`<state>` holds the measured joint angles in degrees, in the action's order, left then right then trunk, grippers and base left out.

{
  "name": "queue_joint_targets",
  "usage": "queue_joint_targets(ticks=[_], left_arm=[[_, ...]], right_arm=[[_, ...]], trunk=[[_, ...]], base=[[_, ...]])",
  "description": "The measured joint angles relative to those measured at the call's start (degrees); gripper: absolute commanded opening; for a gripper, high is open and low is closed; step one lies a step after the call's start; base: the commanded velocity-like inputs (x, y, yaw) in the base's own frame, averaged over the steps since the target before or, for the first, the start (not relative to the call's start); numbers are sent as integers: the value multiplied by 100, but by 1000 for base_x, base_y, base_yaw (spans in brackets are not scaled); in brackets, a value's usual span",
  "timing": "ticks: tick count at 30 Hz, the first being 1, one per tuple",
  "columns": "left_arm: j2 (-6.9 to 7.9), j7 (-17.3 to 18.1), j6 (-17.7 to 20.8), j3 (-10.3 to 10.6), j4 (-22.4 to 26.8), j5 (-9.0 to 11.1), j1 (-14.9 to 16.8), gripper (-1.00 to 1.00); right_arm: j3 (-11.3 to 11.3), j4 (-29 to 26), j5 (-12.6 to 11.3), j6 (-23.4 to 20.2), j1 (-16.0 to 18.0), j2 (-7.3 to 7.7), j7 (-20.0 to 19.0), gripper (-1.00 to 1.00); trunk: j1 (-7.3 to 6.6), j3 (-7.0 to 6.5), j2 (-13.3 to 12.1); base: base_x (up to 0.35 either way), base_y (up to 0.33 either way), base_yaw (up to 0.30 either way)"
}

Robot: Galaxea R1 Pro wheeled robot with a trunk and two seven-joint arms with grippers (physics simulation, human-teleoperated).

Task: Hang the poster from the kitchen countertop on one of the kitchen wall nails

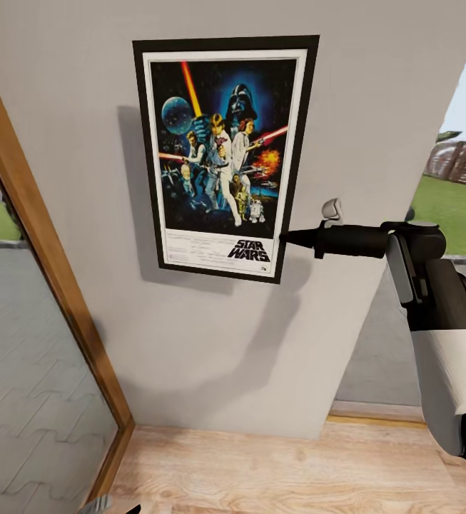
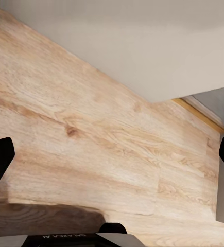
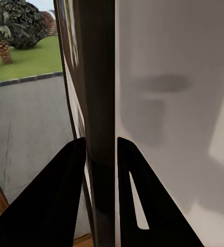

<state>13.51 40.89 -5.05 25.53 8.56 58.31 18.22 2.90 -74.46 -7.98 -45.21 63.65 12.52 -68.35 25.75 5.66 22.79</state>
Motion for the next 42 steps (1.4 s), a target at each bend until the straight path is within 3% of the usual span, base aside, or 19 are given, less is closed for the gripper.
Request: queue_joint_targets(ticks=[35, 42], left_arm=[[0, 0, 1, 0, 0, 0, 0, 100], [-16, -1, -12, 3, -8, -8, 0, 100]], right_arm=[[0, 0, 1, 1, 0, 0, 0, -100], [-28, -8, 5, -148, 224, -72, 21, -100]], trunk=[[-1, 0, 0], [0, 0, 1]], base=[[124, 0, 0], [0, 0, 0]])
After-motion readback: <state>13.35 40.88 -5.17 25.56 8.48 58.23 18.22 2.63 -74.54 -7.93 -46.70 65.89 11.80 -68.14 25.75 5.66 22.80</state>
